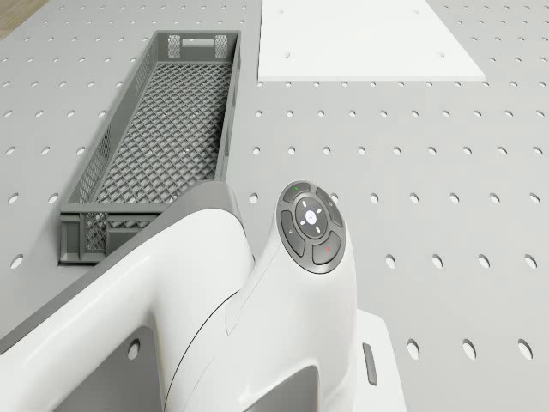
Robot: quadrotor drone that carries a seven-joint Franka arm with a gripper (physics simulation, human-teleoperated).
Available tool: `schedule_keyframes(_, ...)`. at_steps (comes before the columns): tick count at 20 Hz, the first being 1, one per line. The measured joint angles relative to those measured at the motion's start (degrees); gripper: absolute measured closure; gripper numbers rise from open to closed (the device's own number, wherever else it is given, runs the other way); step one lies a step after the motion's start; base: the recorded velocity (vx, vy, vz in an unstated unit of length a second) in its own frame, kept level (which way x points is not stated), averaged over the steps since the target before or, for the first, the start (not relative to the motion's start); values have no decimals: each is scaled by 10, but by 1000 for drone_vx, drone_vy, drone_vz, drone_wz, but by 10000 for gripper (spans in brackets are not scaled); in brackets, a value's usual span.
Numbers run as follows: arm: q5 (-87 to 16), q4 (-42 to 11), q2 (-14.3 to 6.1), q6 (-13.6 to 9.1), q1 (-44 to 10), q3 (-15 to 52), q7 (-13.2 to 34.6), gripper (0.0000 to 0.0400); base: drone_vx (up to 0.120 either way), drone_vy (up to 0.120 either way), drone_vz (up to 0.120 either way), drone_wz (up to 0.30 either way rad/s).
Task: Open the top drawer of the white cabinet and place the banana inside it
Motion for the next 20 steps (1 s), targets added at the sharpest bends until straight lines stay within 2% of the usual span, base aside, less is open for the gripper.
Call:
schedule_keyframes(3, 3, 1, 2, 0, 0, 2, 0, 121, 0, 0, 0, 0)
schedule_keyframes(5, 4, 2, 3, -1, 0, 3, 1, 172, 0, 0, 0, 0)
schedule_keyframes(7, 5, 2, 4, -1, 0, 4, 1, 203, 0, 0, 0, 0)
schedule_keyframes(13, 2, 1, 6, -2, -2, 2, 0, 210, 0, 0, 0, 0)
schedule_keyframes(20, -30, -17, 0, -21, -11, -34, 1, 208, 0, 0, 0, 0)
